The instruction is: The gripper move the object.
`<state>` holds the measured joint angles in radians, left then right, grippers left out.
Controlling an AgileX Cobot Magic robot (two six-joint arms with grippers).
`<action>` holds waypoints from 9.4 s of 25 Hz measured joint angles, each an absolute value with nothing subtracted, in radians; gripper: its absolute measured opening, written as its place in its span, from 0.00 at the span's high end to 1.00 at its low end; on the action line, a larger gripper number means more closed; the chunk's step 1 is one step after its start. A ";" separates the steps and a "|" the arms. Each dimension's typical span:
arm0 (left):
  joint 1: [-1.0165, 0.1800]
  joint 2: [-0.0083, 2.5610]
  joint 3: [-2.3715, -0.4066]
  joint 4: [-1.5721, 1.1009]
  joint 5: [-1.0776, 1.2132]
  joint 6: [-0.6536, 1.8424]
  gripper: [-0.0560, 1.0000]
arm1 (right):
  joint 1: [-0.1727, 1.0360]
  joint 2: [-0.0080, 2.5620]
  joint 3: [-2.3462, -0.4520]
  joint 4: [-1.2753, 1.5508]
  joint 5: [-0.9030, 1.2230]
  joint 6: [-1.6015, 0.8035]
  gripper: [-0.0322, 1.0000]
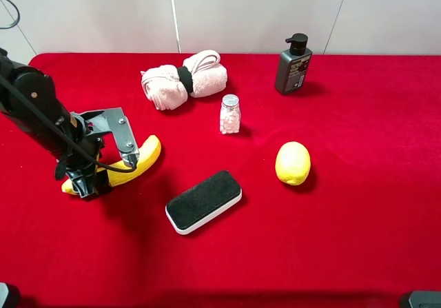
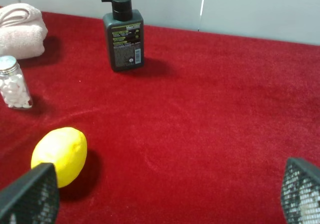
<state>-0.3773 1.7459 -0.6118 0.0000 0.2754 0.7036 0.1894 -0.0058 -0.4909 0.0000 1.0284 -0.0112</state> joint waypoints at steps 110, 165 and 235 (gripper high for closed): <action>-0.894 2.381 -2.056 0.000 0.878 0.478 0.61 | 0.189 -0.006 -0.491 0.000 1.028 -0.011 0.30; -0.916 2.521 -2.068 0.009 0.693 0.475 0.57 | 0.189 -0.006 -0.491 0.008 1.028 -0.011 0.30; -0.954 2.371 -2.383 0.060 1.204 0.354 0.01 | 0.189 -0.006 -0.491 0.008 1.028 -0.011 0.30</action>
